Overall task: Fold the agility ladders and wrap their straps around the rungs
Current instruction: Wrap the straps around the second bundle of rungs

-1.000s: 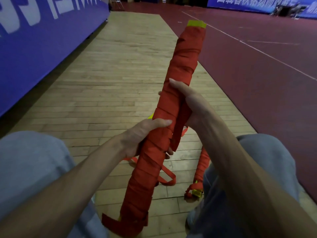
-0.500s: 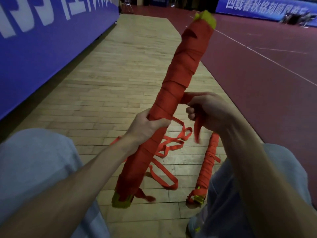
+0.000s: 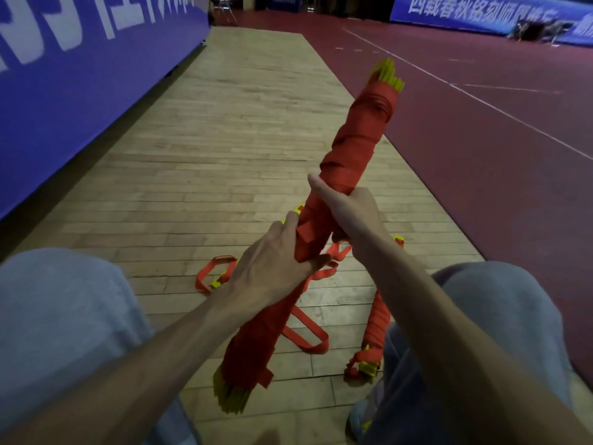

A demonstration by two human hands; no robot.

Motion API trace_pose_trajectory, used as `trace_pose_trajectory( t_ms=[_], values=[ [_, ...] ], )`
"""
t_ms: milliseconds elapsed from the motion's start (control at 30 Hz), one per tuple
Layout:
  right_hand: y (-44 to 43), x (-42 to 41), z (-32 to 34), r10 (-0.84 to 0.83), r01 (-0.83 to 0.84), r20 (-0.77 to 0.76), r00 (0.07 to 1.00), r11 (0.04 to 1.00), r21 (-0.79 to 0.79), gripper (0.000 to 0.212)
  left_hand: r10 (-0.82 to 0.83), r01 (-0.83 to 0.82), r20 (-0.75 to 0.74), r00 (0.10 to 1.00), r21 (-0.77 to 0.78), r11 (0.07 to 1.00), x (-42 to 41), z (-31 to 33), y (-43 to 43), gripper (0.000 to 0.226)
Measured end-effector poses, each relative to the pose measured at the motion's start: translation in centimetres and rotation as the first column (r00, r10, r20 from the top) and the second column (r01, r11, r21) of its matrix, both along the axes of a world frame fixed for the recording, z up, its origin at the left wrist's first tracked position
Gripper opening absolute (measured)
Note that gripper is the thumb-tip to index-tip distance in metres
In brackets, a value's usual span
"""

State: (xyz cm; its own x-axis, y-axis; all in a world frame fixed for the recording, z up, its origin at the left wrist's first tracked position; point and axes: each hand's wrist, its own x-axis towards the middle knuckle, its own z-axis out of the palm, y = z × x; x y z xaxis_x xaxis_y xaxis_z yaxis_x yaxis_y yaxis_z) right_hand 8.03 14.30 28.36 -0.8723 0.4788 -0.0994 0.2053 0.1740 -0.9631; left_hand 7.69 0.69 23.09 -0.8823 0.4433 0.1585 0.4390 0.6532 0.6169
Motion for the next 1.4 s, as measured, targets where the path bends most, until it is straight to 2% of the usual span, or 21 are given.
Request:
trace_pose_trajectory(
  t_ms=[67, 133, 233, 267, 333, 400, 433, 500, 600, 700, 767, 867, 933, 1033, 1100, 1167, 1200, 1233, 1300, 1333, 1400],
  values=[
    [0.2, -0.1, -0.2, -0.075, 0.072, -0.033, 0.997, 0.995, -0.066, 0.034, -0.06, 0.059, 0.014, 0.998, 0.059, 0.997, 0.2, 0.6, -0.1, 0.056],
    [0.6, -0.3, 0.4, -0.113, 0.104, -0.057, 0.992, 0.984, -0.142, 0.027, -0.143, 0.109, 0.115, 0.983, 0.26, 0.959, 0.2, 1.5, -0.2, 0.054],
    [1.1, -0.5, 1.7, -0.09, 0.058, -0.115, 0.989, 0.964, -0.259, 0.023, -0.261, 0.029, 0.319, 0.911, 0.581, 0.813, 0.5, 2.8, 0.1, 0.054],
    [1.2, -0.6, 1.9, -0.068, 0.026, -0.13, 0.989, 0.954, -0.3, 0.026, -0.308, -0.022, 0.408, 0.859, 0.631, 0.776, 0.5, 3.1, 0.2, 0.055],
    [1.3, -0.7, 1.8, -0.033, -0.024, -0.155, 0.987, 0.935, -0.353, 0.034, -0.437, -0.067, 0.569, 0.697, 0.658, 0.75, 0.3, 3.6, -0.1, 0.057],
    [1.1, -0.7, 1.7, -0.012, -0.051, -0.167, 0.986, 0.929, -0.367, 0.04, -0.526, -0.036, 0.617, 0.586, 0.668, 0.743, 0.1, 3.7, -0.6, 0.044],
    [1.0, -0.8, 1.6, 0.002, -0.061, -0.163, 0.987, 0.933, -0.356, 0.044, -0.537, -0.03, 0.616, 0.576, 0.673, 0.739, 0.1, 3.7, -0.7, 0.034],
    [1.3, -0.9, 1.3, 0.035, -0.072, -0.127, 0.991, 0.952, -0.297, 0.045, -0.492, -0.068, 0.613, 0.618, 0.665, 0.744, 0.0, 3.3, -0.5, 0.022],
    [1.6, -1.1, 0.3, 0.1, -0.106, -0.039, 0.994, 0.973, -0.203, 0.034, -0.28, -0.162, 0.603, 0.747, 0.574, 0.803, -1.0, 1.6, 0.0, 0.035],
    [1.2, -1.3, -0.9, 0.101, -0.091, 0.049, 0.994, 0.98, -0.179, 0.034, 0.064, -0.157, 0.362, 0.93, 0.236, 0.959, -1.7, -0.3, 0.4, 0.051],
    [0.8, -1.7, -1.8, 0.091, -0.07, 0.077, 0.993, 0.967, -0.245, 0.033, 0.155, -0.165, 0.199, 0.968, 0.035, 0.986, -1.5, -0.9, 0.5, 0.059],
    [0.6, -2.3, -3.3, 0.064, -0.027, 0.105, 0.992, 0.947, -0.321, 0.031, 0.121, -0.118, 0.023, 0.992, -0.102, 0.988, -1.0, -1.4, 0.7, 0.06],
    [0.5, -2.5, -4.3, 0.01, 0.029, 0.109, 0.994, 0.936, -0.351, 0.029, 0.045, -0.047, -0.021, 0.999, -0.145, 0.988, -0.6, -1.1, 0.8, 0.056],
    [1.0, -2.5, -5.0, -0.112, 0.151, 0.116, 0.987, 0.896, -0.418, 0.027, -0.026, 0.031, 0.099, 0.995, -0.05, 0.998, -0.7, -0.5, 1.1, 0.05],
    [1.8, -2.5, -5.0, -0.112, 0.147, 0.102, 0.988, 0.872, -0.466, 0.027, -0.056, 0.034, 0.185, 0.981, 0.117, 0.993, -1.2, 0.3, 1.2, 0.042],
    [2.6, -2.7, -5.0, -0.07, 0.088, 0.053, 0.996, 0.845, -0.528, 0.025, -0.153, -0.012, 0.365, 0.918, 0.413, 0.911, -1.5, 1.0, 1.3, 0.031],
    [2.9, -2.8, -5.1, -0.054, 0.063, 0.032, 0.998, 0.835, -0.546, 0.022, -0.244, -0.074, 0.498, 0.832, 0.536, 0.841, -1.6, 1.3, 1.3, 0.026],
    [3.2, -2.8, -5.1, -0.043, 0.044, 0.016, 0.999, 0.837, -0.546, 0.021, -0.332, -0.126, 0.603, 0.725, 0.59, 0.798, -1.4, 1.5, 1.2, 0.02],
    [4.1, -2.6, -5.5, -0.027, 0.031, 0.015, 1.0, 0.868, -0.495, 0.02, -0.412, -0.144, 0.724, 0.554, 0.57, 0.809, -1.5, 0.7, 1.6, 0.024],
    [4.5, -2.5, -5.7, -0.007, 0.017, 0.023, 1.0, 0.893, -0.449, 0.02, -0.409, -0.159, 0.758, 0.508, 0.549, 0.82, -1.6, -0.1, 1.9, 0.029],
    [5.4, -2.5, -6.3, 0.053, -0.025, 0.072, 0.996, 0.937, -0.347, 0.019, -0.382, -0.212, 0.779, 0.498, 0.536, 0.817, -1.9, -2.1, 2.6, 0.035]
  ],
)
